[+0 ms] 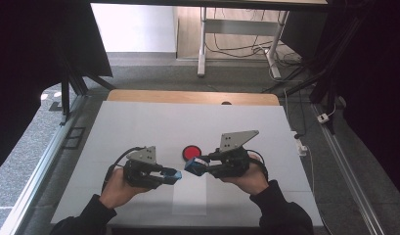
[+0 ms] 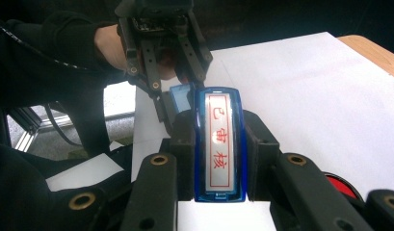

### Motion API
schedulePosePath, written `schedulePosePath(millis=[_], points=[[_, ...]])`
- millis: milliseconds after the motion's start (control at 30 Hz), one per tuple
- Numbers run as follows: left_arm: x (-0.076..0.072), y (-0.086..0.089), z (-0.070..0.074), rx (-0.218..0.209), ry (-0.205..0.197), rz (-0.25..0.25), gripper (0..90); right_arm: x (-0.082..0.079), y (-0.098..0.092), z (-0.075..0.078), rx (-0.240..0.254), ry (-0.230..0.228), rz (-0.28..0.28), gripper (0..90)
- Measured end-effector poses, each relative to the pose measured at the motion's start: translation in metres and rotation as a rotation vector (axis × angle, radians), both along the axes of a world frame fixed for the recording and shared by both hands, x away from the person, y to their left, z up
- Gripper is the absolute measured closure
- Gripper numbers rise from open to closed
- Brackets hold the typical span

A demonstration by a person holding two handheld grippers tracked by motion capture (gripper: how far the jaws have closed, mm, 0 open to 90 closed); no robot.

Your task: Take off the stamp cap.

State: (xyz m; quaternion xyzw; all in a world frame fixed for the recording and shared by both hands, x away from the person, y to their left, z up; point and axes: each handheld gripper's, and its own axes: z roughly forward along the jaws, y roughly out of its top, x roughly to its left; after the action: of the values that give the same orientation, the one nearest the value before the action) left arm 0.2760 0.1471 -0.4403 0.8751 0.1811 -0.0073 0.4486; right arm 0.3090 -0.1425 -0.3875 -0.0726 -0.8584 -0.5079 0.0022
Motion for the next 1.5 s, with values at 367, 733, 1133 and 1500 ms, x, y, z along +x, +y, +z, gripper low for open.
schedulePosePath(millis=[367, 733, 1133, 1500], points=[[-0.014, 0.02, -0.001, -0.008, 0.026, 0.069, 68.8, 0.001, -0.001, -0.002, -0.001, -0.01, -0.033, 70.5], [-0.035, 0.044, -0.01, 0.017, 0.003, 0.198, 68.6, 0.003, -0.001, -0.004, -0.022, -0.014, -0.067, 70.5], [-0.06, 0.071, -0.017, -0.022, -0.004, 0.317, 68.5, 0.003, 0.001, -0.006, -0.036, -0.029, -0.085, 70.4], [-0.078, 0.094, -0.023, -0.024, 0.01, 0.422, 68.5, 0.003, 0.0, -0.006, -0.049, -0.035, -0.111, 70.5]])
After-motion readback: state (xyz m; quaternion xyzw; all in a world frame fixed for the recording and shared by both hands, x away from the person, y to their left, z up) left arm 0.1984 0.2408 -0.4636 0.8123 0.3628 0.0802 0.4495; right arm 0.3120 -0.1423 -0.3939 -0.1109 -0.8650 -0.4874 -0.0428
